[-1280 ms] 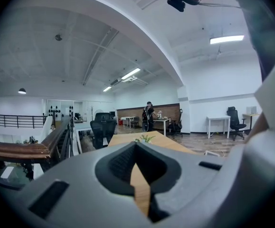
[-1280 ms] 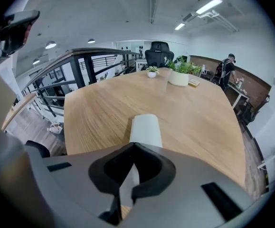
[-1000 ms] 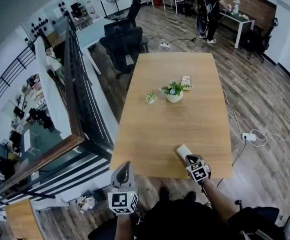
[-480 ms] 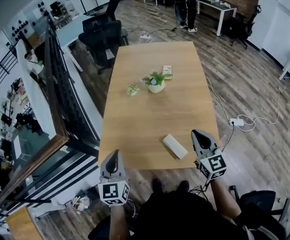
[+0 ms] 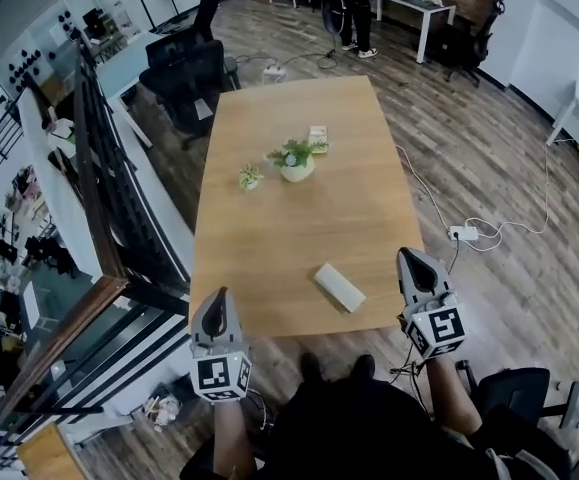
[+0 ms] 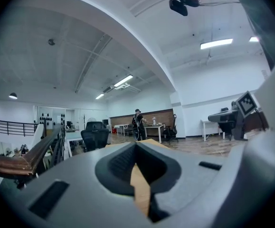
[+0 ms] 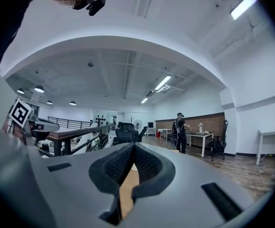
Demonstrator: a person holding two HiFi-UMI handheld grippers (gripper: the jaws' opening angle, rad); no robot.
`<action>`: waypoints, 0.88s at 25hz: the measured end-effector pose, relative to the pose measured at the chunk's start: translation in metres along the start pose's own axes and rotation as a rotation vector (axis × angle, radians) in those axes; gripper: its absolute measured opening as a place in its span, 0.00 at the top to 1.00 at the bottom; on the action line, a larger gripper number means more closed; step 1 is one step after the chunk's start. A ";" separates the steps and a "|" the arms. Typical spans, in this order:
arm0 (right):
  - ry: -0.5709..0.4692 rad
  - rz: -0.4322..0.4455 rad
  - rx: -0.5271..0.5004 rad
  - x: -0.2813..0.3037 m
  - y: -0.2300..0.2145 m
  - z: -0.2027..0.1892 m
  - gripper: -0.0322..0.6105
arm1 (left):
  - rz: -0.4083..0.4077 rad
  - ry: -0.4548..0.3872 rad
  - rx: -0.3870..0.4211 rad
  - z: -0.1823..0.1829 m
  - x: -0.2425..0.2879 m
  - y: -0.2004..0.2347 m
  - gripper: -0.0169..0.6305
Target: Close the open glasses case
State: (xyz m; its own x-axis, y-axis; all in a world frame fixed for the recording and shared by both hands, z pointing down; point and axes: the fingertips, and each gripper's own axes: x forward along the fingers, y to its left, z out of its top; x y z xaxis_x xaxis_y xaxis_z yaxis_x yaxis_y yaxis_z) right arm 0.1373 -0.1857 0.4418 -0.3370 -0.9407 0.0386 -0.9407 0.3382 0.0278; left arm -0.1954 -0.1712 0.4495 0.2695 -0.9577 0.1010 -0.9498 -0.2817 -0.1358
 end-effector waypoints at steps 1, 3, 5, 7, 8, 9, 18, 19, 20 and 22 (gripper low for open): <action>0.000 0.005 -0.005 0.001 0.001 0.000 0.93 | 0.001 -0.001 0.004 0.001 0.001 0.000 0.98; -0.002 0.020 -0.005 0.002 0.005 0.000 0.93 | 0.005 0.000 0.006 0.001 0.002 0.001 0.98; -0.012 0.026 -0.002 0.002 0.006 0.002 0.93 | 0.010 0.000 0.006 0.001 0.001 0.003 0.98; -0.023 0.027 0.004 0.003 0.006 0.006 0.93 | 0.017 -0.001 0.007 0.002 0.001 0.006 0.98; -0.026 0.027 0.007 0.003 0.006 0.008 0.93 | 0.021 -0.001 0.008 0.003 0.000 0.007 0.98; -0.027 0.028 0.007 0.003 0.005 0.009 0.93 | 0.024 -0.001 0.009 0.004 0.000 0.009 0.98; -0.024 0.037 0.024 0.014 0.004 0.017 0.93 | 0.045 -0.003 0.017 0.009 0.000 0.023 0.98; -0.021 0.041 0.019 0.015 0.005 0.018 0.93 | 0.047 -0.004 0.017 0.009 0.000 0.024 0.98; -0.021 0.045 0.016 0.015 0.005 0.020 0.93 | 0.049 -0.005 0.017 0.010 0.001 0.025 0.98; -0.025 0.047 0.015 0.016 0.004 0.021 0.93 | 0.051 -0.007 0.016 0.011 0.002 0.025 0.98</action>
State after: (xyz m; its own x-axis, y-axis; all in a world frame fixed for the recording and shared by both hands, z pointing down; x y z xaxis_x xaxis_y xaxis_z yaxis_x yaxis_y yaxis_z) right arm 0.1269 -0.1996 0.4217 -0.3819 -0.9241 0.0142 -0.9240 0.3821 0.0120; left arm -0.2172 -0.1810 0.4356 0.2220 -0.9712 0.0861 -0.9598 -0.2332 -0.1560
